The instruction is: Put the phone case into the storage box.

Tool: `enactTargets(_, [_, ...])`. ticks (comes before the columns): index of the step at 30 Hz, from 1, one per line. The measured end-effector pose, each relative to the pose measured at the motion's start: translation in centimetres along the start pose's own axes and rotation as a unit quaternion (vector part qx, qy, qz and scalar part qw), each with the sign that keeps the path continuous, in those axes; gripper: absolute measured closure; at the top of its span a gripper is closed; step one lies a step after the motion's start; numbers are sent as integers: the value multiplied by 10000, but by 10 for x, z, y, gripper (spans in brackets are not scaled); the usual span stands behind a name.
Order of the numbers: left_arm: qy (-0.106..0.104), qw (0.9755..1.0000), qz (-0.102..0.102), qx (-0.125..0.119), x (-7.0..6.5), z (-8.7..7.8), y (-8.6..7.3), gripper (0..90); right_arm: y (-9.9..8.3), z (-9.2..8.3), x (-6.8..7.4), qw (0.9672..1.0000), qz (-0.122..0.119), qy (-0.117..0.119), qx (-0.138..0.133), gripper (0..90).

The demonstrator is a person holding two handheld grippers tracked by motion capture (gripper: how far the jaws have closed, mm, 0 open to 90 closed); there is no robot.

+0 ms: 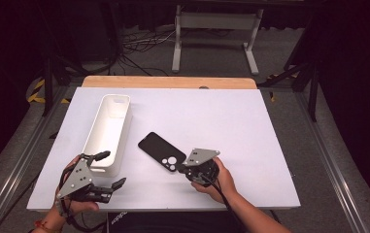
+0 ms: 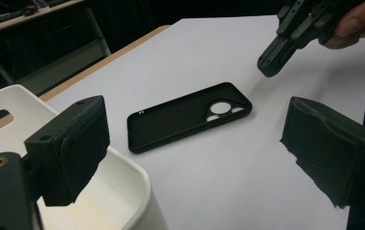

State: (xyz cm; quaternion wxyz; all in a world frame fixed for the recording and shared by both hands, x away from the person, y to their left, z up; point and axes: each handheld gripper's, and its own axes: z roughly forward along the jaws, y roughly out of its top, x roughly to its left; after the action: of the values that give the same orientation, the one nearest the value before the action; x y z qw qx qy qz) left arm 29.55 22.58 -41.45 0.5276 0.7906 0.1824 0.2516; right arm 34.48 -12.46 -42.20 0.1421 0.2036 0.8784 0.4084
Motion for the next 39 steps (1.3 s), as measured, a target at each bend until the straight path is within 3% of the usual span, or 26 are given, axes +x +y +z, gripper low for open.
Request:
enactTargets(6, [-17,10000,30,43,1,1,-1,99,4,22,6,9998,-6,110,156,900])
enactTargets(15, [-89,9999,52,104,-2,3,-1,97,0,35,9,9995,26,177,263,900])
enactTargets(39, [-134,9998,67,155,-2,7,-1,96,-11,38,2,9988,153,-44,472,900])
